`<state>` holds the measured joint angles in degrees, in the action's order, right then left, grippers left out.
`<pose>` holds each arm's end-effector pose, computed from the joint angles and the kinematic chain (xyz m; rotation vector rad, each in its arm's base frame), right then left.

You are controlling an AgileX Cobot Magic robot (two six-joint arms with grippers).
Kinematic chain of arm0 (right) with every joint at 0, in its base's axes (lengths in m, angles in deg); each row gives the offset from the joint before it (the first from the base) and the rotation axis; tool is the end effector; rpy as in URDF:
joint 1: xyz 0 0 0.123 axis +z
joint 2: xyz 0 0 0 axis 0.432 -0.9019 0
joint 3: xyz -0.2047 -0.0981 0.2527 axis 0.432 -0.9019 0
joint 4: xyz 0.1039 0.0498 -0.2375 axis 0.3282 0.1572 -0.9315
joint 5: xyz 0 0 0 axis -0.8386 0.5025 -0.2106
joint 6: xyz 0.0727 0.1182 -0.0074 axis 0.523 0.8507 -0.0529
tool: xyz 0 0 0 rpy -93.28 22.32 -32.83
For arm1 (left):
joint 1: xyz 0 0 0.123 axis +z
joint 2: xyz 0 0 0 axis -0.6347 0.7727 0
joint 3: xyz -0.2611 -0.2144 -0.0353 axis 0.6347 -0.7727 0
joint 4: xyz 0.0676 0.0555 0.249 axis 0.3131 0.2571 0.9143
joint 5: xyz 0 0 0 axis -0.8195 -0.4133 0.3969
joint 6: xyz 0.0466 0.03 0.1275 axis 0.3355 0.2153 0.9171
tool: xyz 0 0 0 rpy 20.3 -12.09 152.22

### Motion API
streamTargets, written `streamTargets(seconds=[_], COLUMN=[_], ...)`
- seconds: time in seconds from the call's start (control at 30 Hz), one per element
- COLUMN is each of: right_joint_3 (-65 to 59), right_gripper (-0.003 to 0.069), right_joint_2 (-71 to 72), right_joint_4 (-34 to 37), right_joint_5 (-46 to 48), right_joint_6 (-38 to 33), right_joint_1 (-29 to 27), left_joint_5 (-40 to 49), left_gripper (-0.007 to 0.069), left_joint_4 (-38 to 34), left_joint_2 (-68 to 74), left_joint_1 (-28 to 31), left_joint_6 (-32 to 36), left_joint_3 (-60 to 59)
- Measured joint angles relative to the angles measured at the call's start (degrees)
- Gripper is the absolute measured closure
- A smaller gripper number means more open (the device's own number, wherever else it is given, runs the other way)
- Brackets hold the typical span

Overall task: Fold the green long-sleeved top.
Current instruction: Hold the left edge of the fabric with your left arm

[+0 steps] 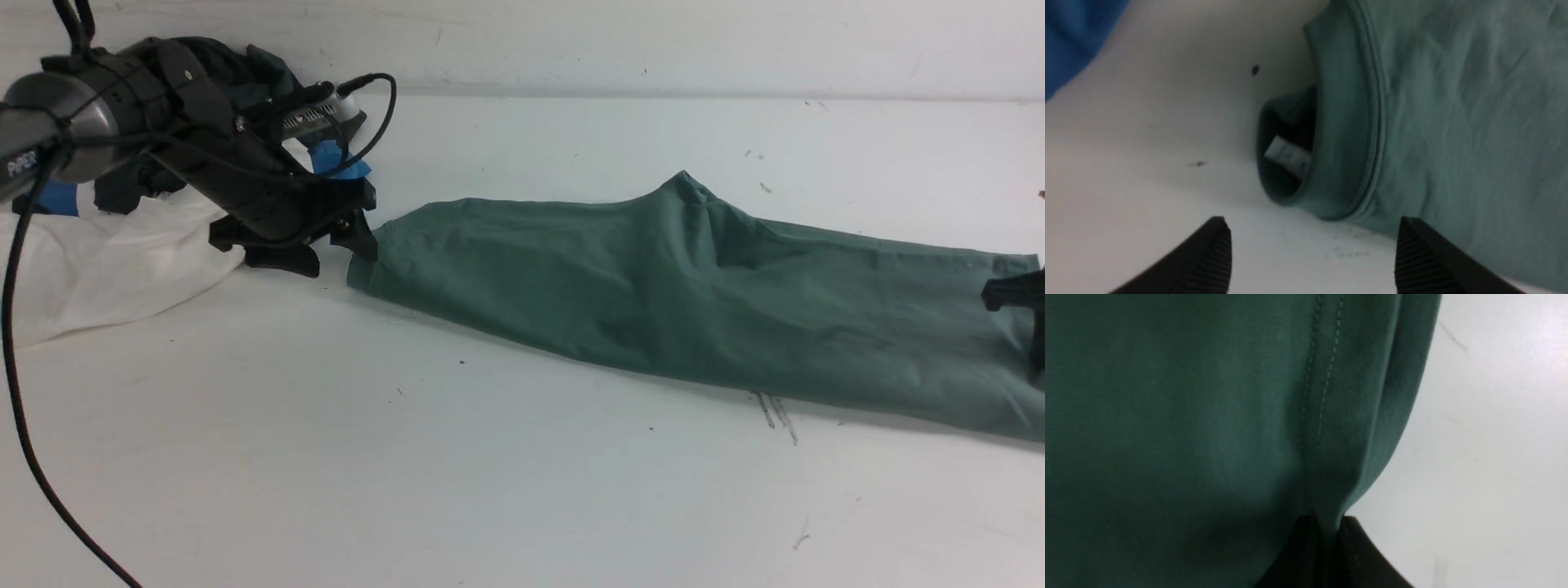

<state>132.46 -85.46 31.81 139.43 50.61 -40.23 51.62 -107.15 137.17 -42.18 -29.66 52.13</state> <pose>0.4640 -0.1296 0.1529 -0.2299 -3.0901 0.0802 0.5329 -0.0763 0.1964 -0.1082 2.6853 -0.5804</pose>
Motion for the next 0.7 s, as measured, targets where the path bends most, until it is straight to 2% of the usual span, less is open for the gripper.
streamTargets(seconds=[0.2,0.4,0.5,0.63,0.7], right_joint_3=[0.00,0.00,0.00,0.00,0.00], right_gripper=[0.0636,0.0636,0.0636,0.0636,0.0636], right_joint_2=[0.00,0.00,0.00,0.00,0.00], right_joint_4=[1.05,1.05,1.05,1.43,1.83], right_joint_5=[0.00,0.00,0.00,0.00,0.00], right_joint_6=[0.00,0.00,0.00,0.00,0.00], right_joint_1=[-0.05,-0.05,-0.05,-0.05,-0.05], left_joint_5=[-2.70,-3.60,-3.87,-1.93,-0.07], left_gripper=[0.0092,0.0104,0.0242,0.0538,0.0581], left_joint_4=[-11.91,-19.23,-20.33,-17.82,-15.95], left_joint_2=[5.26,7.50,8.24,8.53,8.20], left_joint_1=[-0.21,-0.21,-0.21,0.34,0.93], left_joint_6=[8.52,15.05,17.27,17.47,17.47], left_joint_3=[0.43,0.75,0.94,1.00,1.00])
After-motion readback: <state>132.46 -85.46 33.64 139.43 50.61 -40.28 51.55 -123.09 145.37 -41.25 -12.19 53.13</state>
